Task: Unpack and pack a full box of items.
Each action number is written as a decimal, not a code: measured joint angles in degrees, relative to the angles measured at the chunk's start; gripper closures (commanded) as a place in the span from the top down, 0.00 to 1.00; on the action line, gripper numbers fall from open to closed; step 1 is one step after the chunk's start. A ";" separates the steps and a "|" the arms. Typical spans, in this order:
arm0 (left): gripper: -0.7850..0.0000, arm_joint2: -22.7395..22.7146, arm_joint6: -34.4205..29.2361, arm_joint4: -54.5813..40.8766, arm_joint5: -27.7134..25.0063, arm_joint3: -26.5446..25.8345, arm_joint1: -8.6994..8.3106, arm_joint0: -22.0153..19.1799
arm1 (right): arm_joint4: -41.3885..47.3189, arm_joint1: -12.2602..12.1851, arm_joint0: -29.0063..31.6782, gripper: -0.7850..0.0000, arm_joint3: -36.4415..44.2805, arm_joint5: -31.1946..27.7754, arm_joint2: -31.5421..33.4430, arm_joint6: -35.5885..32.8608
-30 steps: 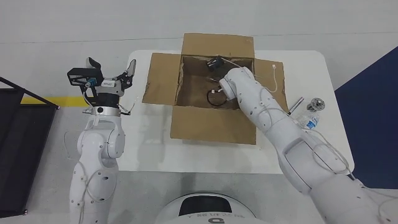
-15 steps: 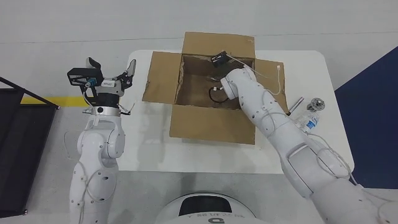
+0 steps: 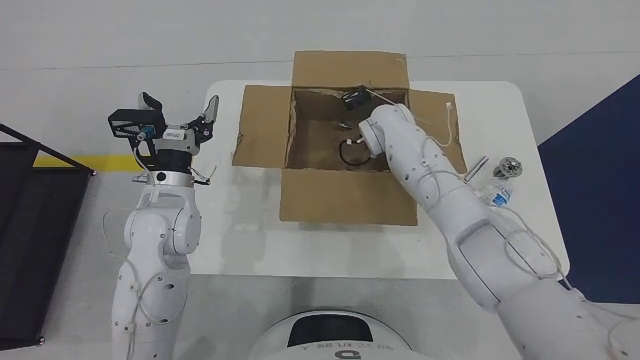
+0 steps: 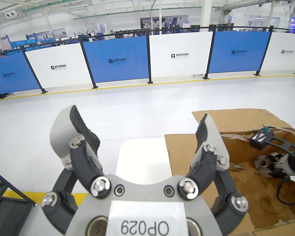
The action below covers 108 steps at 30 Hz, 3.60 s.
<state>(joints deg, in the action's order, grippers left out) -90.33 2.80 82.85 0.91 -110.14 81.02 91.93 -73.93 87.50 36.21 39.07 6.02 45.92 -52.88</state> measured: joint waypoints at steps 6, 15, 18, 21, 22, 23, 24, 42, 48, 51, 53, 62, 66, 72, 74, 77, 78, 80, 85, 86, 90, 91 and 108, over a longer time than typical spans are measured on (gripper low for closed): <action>1.00 0.00 0.00 0.00 0.00 0.00 0.00 0.00 | 0.01 0.50 0.19 0.00 0.26 -0.82 -0.11 1.28; 1.00 0.00 0.00 0.00 0.00 0.00 0.00 0.00 | -0.55 -1.36 4.16 0.00 7.71 -6.01 3.19 3.65; 1.00 0.00 0.00 0.00 0.00 0.00 0.00 0.00 | -1.48 -2.41 5.90 0.06 11.17 -6.31 5.17 2.18; 1.00 0.00 0.00 0.00 0.00 0.00 0.00 0.00 | -1.43 -3.12 7.38 0.40 13.88 -6.61 7.01 1.58; 1.00 0.00 0.00 0.00 0.00 0.00 0.00 0.00 | -1.14 -3.29 7.76 0.42 14.47 -6.70 7.59 1.64; 1.00 0.00 0.00 0.00 0.00 0.00 0.00 0.00 | -0.44 -3.51 8.19 0.43 14.97 -7.34 8.42 1.98; 1.00 0.00 0.00 0.00 0.00 0.00 0.00 0.00 | 0.21 -3.68 8.43 0.43 15.06 -8.18 9.07 2.40; 1.00 0.00 0.00 0.00 0.00 0.00 0.00 0.00 | 11.09 -3.60 3.41 0.39 1.05 -21.66 12.98 12.17; 1.00 0.00 0.00 0.00 0.00 0.00 0.00 0.00 | 12.23 -2.11 0.75 0.40 -3.39 -22.52 10.51 12.99; 1.00 0.00 0.00 0.00 0.00 0.00 0.00 0.00 | 12.66 -1.45 -0.32 0.39 -5.37 -22.79 9.54 13.36; 1.00 0.00 0.00 0.00 0.00 0.00 0.00 0.00 | 13.00 -1.04 -0.97 0.38 -6.69 -23.05 8.99 13.58; 1.00 0.00 0.00 0.00 0.00 0.00 0.00 0.00 | 13.46 -0.16 -2.05 0.19 -9.50 -26.80 7.52 16.47; 1.00 0.00 0.00 0.00 0.00 0.00 0.00 0.00 | 13.31 -0.41 -1.85 0.25 -9.70 -27.29 7.76 17.48; 1.00 0.00 0.00 0.00 0.00 0.00 0.00 0.00 | 14.25 -0.52 -1.60 0.30 -9.68 -25.26 8.31 16.77; 1.00 0.00 0.00 0.00 0.00 0.00 0.00 0.00 | 14.66 -0.40 -1.61 0.31 -9.79 -25.17 8.23 16.20; 1.00 0.00 0.00 0.00 0.00 0.00 0.00 0.00 | 15.36 -0.09 -1.84 0.34 -10.08 -25.10 7.99 15.40; 1.00 0.00 0.00 0.00 0.00 0.00 0.00 0.00 | 15.55 0.01 -1.93 0.34 -10.19 -25.24 7.88 15.24; 1.00 0.00 0.00 0.00 0.00 0.00 0.00 0.00 | 15.89 0.28 -2.20 0.35 -10.49 -25.54 7.57 14.96; 1.00 0.00 0.00 0.00 0.00 0.00 0.00 0.00 | 16.55 1.00 -2.99 0.29 -11.32 -25.93 6.74 14.55; 1.00 0.00 0.00 0.00 0.00 0.00 0.00 0.00 | 16.64 1.21 -3.19 0.20 -11.59 -25.97 6.47 14.33; 1.00 0.00 0.00 0.00 0.00 0.00 0.00 0.00 | 16.84 1.79 -3.73 0.00 -12.54 -25.81 5.75 14.11; 1.00 0.00 0.00 0.00 0.00 0.00 0.00 0.00 | 16.86 1.88 -3.85 0.00 -12.76 -25.83 5.65 14.14; 1.00 0.00 0.00 0.00 0.00 0.00 0.00 0.00 | 12.71 0.68 -0.20 0.00 -3.73 -25.93 5.39 17.26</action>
<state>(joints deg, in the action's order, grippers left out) -90.33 2.80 82.85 0.91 -110.14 81.02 91.93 -61.22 88.18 36.01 35.34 -19.91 51.32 -35.63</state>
